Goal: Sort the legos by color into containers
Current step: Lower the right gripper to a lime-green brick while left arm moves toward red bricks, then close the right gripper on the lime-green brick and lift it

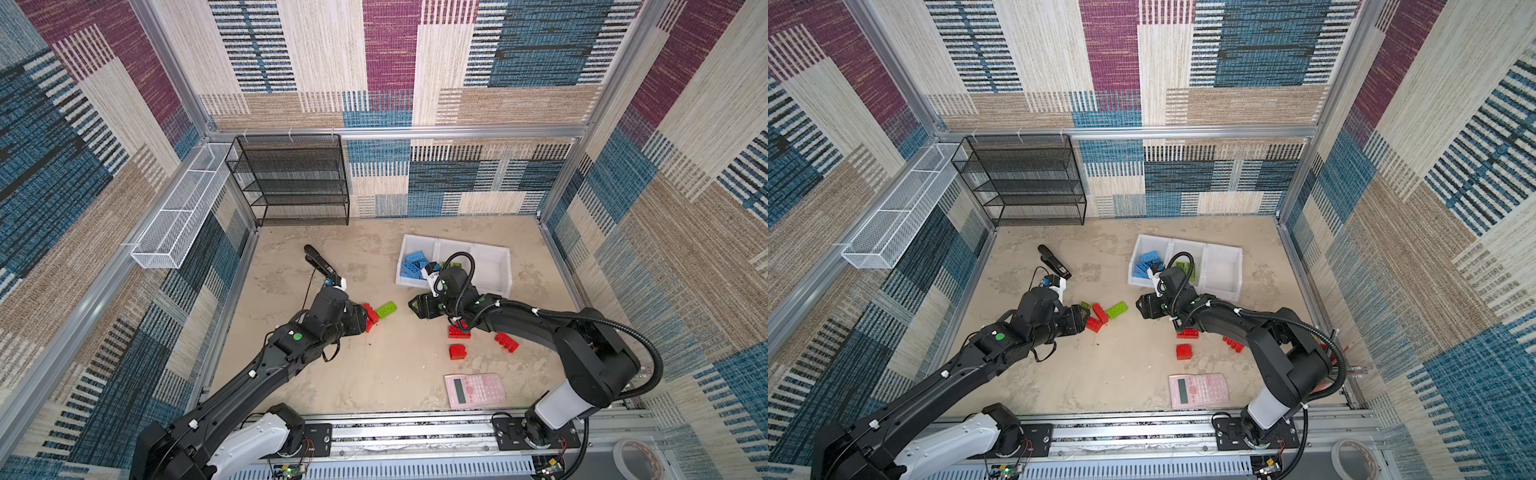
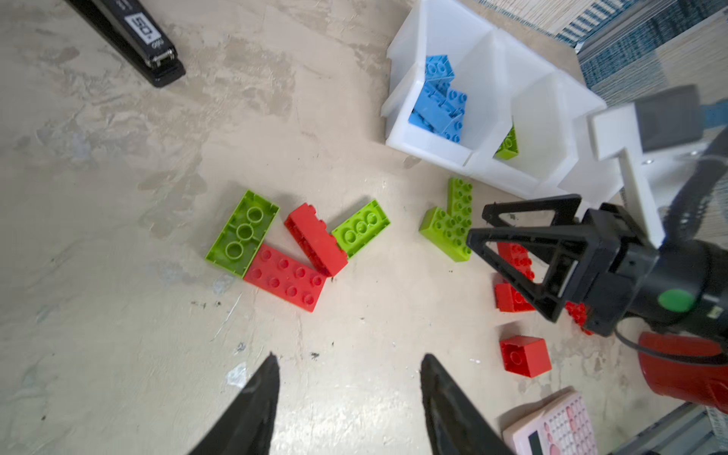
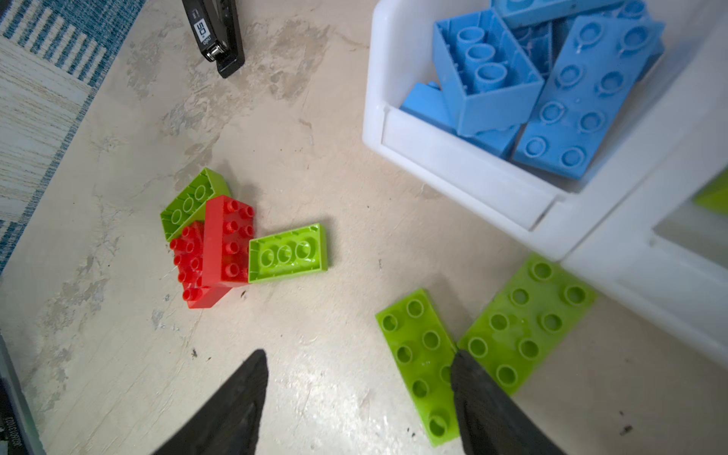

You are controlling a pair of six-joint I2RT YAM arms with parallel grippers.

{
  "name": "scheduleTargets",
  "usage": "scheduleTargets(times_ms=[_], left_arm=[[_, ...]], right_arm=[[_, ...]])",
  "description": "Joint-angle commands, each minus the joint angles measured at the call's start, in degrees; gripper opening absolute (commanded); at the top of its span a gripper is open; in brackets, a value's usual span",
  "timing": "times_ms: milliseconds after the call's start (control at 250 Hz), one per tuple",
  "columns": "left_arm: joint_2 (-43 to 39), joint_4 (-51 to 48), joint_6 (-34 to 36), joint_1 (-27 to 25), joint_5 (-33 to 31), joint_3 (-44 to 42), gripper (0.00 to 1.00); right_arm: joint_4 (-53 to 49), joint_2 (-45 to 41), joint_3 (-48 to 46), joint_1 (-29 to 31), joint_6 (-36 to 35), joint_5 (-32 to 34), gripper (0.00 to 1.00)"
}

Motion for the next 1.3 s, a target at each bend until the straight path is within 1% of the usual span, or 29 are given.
scheduleTargets(times_ms=[0, 212, 328, 540, 780, 960, 1116, 1200, 1296], left_arm=[[-1.36, -0.82, -2.6, 0.0, -0.94, -1.76, 0.59], [-1.37, -0.99, -1.42, 0.01, -1.68, -1.72, 0.59], [0.2, -0.57, -1.33, 0.01, -0.68, -1.19, 0.59], [2.55, 0.33, -1.83, 0.05, 0.75, -0.98, 0.59], [2.67, 1.05, -2.82, 0.01, 1.54, -1.68, 0.59], [1.95, 0.99, -3.18, 0.02, 1.81, -2.21, 0.58], [1.32, 0.22, -3.09, 0.01, 1.36, -2.33, 0.58], [0.69, -0.21, -3.09, 0.05, 1.08, -2.59, 0.58], [-0.2, -0.44, -3.17, 0.01, 0.79, -3.11, 0.58]], right_arm=[[0.8, 2.44, 2.1, 0.08, -1.47, -0.63, 0.74], [-0.96, 6.76, 4.41, 0.08, -3.47, 1.25, 0.74], [-2.21, 8.3, 4.91, 0.08, -4.3, 2.13, 0.74], [-3.29, 8.2, 3.7, 0.66, -5.41, 3.1, 0.72], [-4.6, 7.55, 1.8, 3.52, -6.58, 7.23, 0.67], [-5.95, 8.15, 2.11, 5.06, -6.85, 12.14, 0.58], [-7.87, 9.53, 4.07, 6.22, -6.25, 17.42, 0.46], [-8.2, 9.82, 4.5, 7.0, -6.32, 18.65, 0.4], [-8.08, 9.61, 4.5, 7.28, -5.83, 18.15, 0.34]])
